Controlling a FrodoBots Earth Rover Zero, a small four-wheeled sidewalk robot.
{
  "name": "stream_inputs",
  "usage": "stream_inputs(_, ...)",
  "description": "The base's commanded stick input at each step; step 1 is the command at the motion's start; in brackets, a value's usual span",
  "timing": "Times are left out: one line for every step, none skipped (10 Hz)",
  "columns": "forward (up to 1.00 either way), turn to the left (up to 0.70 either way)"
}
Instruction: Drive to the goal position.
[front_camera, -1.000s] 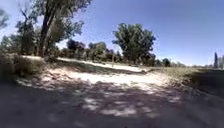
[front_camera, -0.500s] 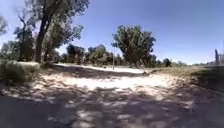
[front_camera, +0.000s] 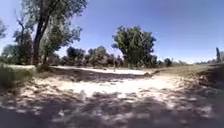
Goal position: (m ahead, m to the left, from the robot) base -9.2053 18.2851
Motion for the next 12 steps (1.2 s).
stream_inputs(0.85,0.0)
stream_inputs(0.85,0.0)
stream_inputs(0.85,0.0)
stream_inputs(0.85,0.0)
stream_inputs(0.85,0.0)
stream_inputs(0.85,0.0)
stream_inputs(0.85,0.0)
stream_inputs(0.85,0.0)
stream_inputs(0.85,0.0)
stream_inputs(0.85,0.0)
stream_inputs(0.85,0.0)
stream_inputs(0.85,0.0)
